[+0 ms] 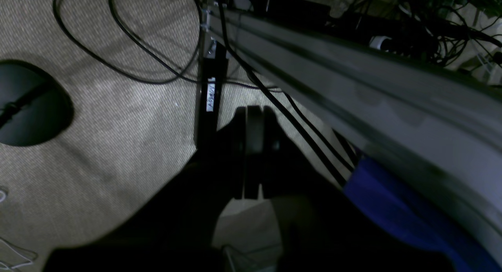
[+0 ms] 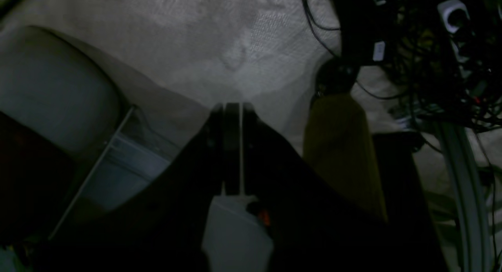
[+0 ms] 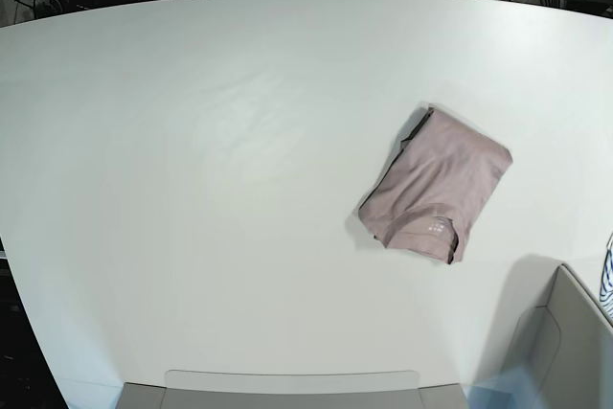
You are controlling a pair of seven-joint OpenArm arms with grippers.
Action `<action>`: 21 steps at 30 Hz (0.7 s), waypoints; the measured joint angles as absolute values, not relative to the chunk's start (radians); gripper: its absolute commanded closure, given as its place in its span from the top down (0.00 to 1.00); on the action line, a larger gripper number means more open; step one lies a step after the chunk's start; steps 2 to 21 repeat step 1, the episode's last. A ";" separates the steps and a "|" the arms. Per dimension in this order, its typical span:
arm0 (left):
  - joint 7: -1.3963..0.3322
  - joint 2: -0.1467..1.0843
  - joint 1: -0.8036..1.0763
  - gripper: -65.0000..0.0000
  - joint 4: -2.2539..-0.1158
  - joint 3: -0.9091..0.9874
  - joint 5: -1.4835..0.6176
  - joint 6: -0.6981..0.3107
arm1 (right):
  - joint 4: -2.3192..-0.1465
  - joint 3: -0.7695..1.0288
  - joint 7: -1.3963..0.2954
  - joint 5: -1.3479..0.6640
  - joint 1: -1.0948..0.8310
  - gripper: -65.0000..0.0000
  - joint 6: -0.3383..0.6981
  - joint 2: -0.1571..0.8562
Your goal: Fold the T-shirt properly
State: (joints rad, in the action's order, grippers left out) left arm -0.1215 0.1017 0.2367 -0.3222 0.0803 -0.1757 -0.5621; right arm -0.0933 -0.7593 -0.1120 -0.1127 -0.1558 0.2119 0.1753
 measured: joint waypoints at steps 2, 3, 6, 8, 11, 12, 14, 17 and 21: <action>-0.122 0.094 0.224 0.00 -0.317 0.080 -0.176 -0.562 | -0.093 -0.759 -0.112 -0.112 -0.159 0.02 0.212 0.171; -0.122 0.094 0.224 0.00 -0.317 0.080 -0.176 -0.562 | -0.093 -0.759 -0.112 -0.112 -0.159 0.02 0.212 0.171; -0.122 0.094 0.224 0.00 -0.317 0.080 -0.176 -0.562 | -0.093 -0.759 -0.112 -0.112 -0.159 0.02 0.212 0.171; -0.122 0.094 0.224 0.00 -0.317 0.080 -0.176 -0.562 | -0.093 -0.759 -0.112 -0.112 -0.159 0.02 0.212 0.171; -0.122 0.094 0.224 0.00 -0.317 0.080 -0.176 -0.562 | -0.093 -0.759 -0.112 -0.112 -0.159 0.02 0.212 0.171; -0.122 0.094 0.224 0.00 -0.317 0.080 -0.176 -0.562 | -0.093 -0.759 -0.112 -0.112 -0.159 0.02 0.212 0.171; -0.122 0.094 0.224 0.00 -0.317 0.080 -0.176 -0.562 | -0.093 -0.759 -0.112 -0.112 -0.159 0.02 0.212 0.171; -0.122 0.094 0.224 0.00 -0.317 0.080 -0.176 -0.562 | -0.093 -0.759 -0.112 -0.112 -0.159 0.02 0.212 0.171; -0.122 0.094 0.224 0.00 -0.317 0.080 -0.176 -0.562 | -0.093 -0.759 -0.112 -0.112 -0.159 0.02 0.212 0.171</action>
